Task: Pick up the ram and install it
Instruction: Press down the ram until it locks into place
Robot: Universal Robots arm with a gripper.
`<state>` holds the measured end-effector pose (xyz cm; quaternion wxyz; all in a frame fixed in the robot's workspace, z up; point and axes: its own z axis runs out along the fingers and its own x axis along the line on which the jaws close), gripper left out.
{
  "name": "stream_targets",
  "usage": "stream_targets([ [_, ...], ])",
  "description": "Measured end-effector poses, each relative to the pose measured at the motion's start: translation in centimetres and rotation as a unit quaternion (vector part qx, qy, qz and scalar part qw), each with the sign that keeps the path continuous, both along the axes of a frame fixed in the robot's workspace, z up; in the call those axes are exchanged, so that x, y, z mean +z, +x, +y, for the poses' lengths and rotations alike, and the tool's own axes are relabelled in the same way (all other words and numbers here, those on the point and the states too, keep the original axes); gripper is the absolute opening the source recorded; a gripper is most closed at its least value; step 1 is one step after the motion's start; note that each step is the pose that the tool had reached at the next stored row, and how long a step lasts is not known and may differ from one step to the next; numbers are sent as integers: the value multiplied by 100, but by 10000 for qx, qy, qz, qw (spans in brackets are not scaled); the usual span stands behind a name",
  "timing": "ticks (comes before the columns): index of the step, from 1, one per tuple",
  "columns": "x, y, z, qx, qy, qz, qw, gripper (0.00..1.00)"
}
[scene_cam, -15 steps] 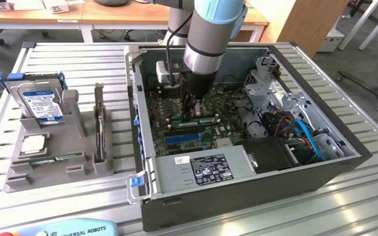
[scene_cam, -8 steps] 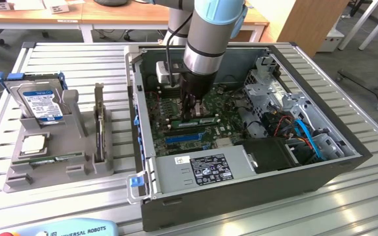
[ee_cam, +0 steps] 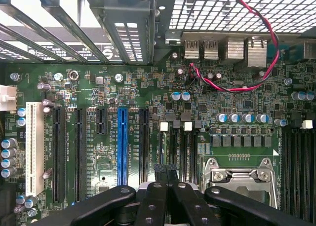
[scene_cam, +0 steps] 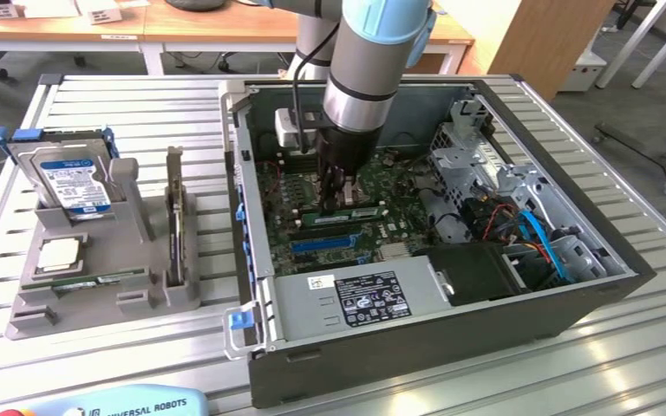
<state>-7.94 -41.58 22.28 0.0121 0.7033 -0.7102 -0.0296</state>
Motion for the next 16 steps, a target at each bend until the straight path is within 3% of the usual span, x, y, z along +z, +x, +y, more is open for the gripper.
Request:
stream_targets([
  [16,-10,0,0,0,0,0,10000,10],
])
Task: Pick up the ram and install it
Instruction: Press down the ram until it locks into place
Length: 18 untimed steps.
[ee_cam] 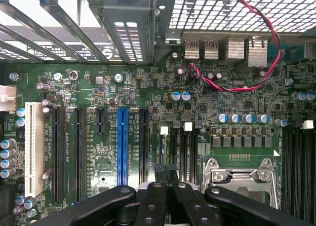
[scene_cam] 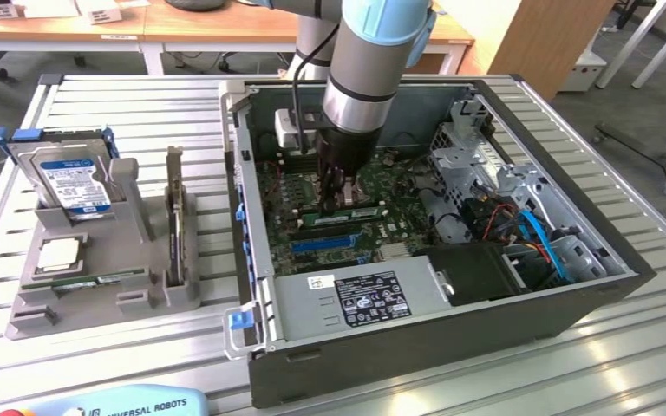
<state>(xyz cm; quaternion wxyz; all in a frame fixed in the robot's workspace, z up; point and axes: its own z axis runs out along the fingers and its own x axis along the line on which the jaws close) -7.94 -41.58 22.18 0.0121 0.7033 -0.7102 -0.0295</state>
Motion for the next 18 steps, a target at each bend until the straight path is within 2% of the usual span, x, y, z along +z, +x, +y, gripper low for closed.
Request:
stream_targets([
  [10,0,0,0,0,0,-1,10000,10],
  [12,10,2,2,0,8,-7,10000,10],
  [18,138,0,0,0,0,0,10000,10],
])
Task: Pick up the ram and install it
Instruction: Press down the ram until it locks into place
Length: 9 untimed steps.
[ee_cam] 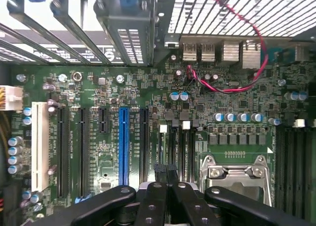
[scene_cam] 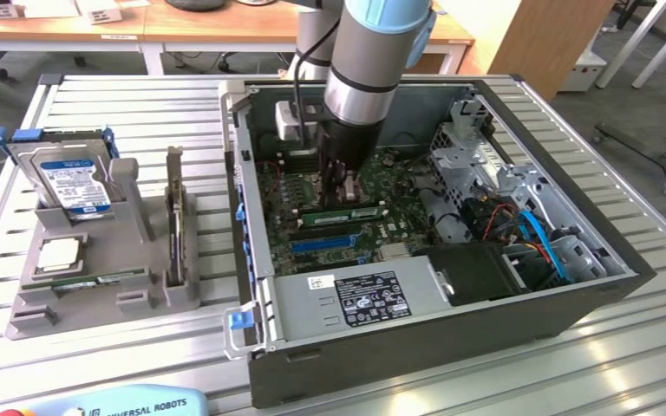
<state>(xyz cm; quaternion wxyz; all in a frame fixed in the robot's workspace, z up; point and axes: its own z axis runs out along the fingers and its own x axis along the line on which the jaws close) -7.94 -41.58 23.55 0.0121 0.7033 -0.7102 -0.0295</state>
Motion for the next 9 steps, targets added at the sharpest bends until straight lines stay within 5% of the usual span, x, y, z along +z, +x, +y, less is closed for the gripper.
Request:
stream_targets([
  [9,262,0,0,0,-8,0,10000,10],
])
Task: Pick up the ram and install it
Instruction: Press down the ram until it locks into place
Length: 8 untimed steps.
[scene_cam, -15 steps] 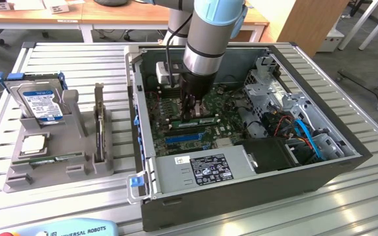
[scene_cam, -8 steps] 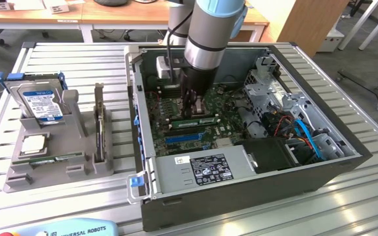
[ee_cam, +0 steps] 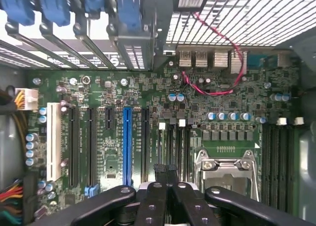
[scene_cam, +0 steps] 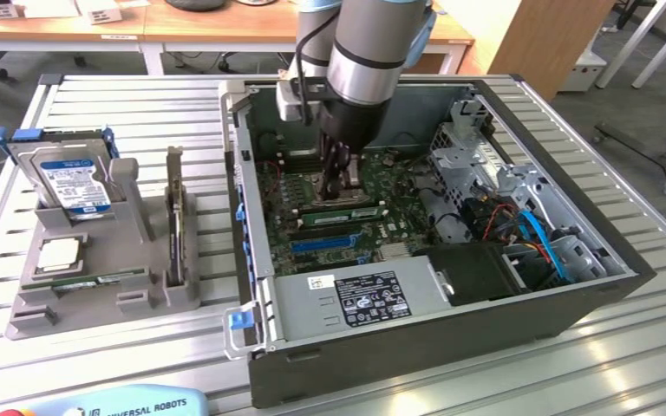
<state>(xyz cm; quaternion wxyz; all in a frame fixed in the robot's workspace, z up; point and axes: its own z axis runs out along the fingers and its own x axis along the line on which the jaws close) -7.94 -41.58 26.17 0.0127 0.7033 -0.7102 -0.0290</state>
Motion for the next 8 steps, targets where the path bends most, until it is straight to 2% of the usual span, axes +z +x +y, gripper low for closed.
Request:
stream_targets([
  [8,118,0,0,0,-10,0,10000,10],
])
